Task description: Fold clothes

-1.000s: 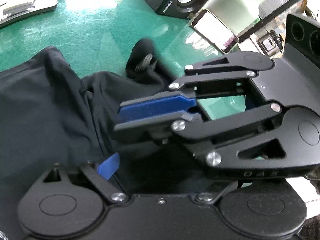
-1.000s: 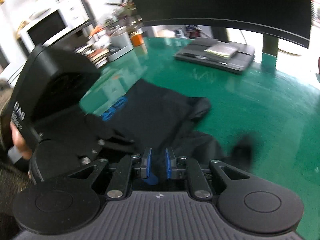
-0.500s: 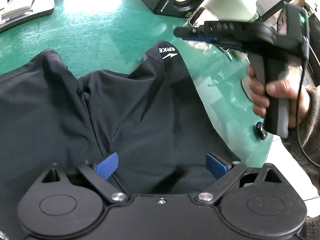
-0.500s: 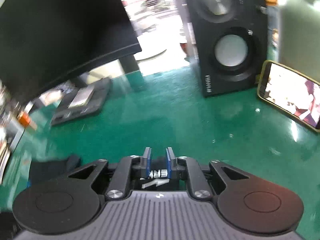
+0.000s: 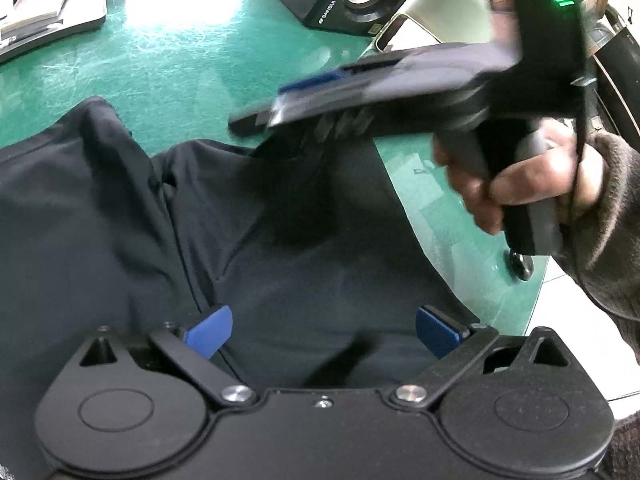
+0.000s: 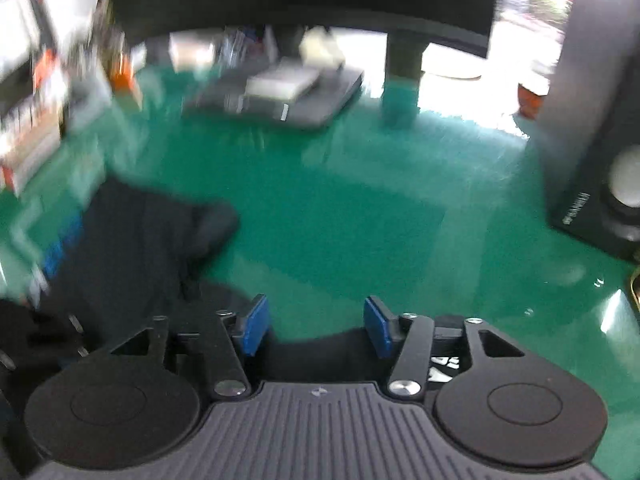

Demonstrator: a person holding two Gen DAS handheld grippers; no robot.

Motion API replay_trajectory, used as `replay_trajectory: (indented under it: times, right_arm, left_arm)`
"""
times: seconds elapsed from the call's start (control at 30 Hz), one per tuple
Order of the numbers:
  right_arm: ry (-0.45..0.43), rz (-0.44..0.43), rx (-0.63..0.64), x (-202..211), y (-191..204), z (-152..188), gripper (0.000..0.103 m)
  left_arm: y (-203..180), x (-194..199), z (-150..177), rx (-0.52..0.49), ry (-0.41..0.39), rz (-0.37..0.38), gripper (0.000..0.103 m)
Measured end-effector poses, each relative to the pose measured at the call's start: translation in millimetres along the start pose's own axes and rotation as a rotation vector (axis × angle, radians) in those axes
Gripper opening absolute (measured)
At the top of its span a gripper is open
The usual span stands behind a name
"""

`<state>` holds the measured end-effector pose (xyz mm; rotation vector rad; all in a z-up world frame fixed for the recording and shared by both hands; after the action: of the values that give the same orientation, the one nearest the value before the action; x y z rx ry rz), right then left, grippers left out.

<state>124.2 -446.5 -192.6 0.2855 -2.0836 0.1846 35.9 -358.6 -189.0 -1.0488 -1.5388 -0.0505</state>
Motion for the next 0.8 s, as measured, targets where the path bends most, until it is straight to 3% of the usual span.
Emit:
replay_trajectory:
  times: [0.37, 0.4, 0.43, 0.5, 0.67, 0.8]
  right_arm:
    - [0.04, -0.063, 0.049, 12.1, 31.0, 31.9, 0.059]
    - [0.033, -0.064, 0.048, 13.4, 32.9, 34.1, 0.057]
    - [0.026, -0.067, 0.046, 14.6, 34.5, 35.1, 0.047]
    - [0.02, -0.083, 0.044, 16.8, 38.8, 35.6, 0.014]
    - [0.014, -0.073, 0.079, 16.5, 45.8, 30.8, 0.008]
    - [-0.049, 0.044, 0.128, 24.7, 40.2, 19.8, 0.007]
  left_arm:
    - [-0.9, -2.1, -2.6, 0.002, 0.0, 0.004, 0.102]
    - [-0.4, -2.6, -3.2, 0.003, 0.0, 0.005, 0.102]
    - [-0.3, -2.6, -3.3, 0.002, 0.0, 0.004, 0.102]
    - [-0.6, -2.6, -3.7, 0.0, 0.001, 0.001, 0.102]
    - [-0.6, 0.7, -1.6, 0.002, 0.001, -0.001, 0.102]
    - [-1.0, 2.1, -1.0, 0.003, 0.0, -0.001, 0.102]
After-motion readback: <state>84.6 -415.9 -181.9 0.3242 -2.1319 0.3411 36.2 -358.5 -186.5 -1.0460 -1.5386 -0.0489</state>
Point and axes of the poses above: each gripper's, at about its wrist camera, not at the fingertips, and x roughly against the way its jaws point, y to its left, z to its underside, the point moved 8 cm from there along -x, roughly the way its jaws point, and after that the axes turned 6 degrees about x, right-handed, at the moved point
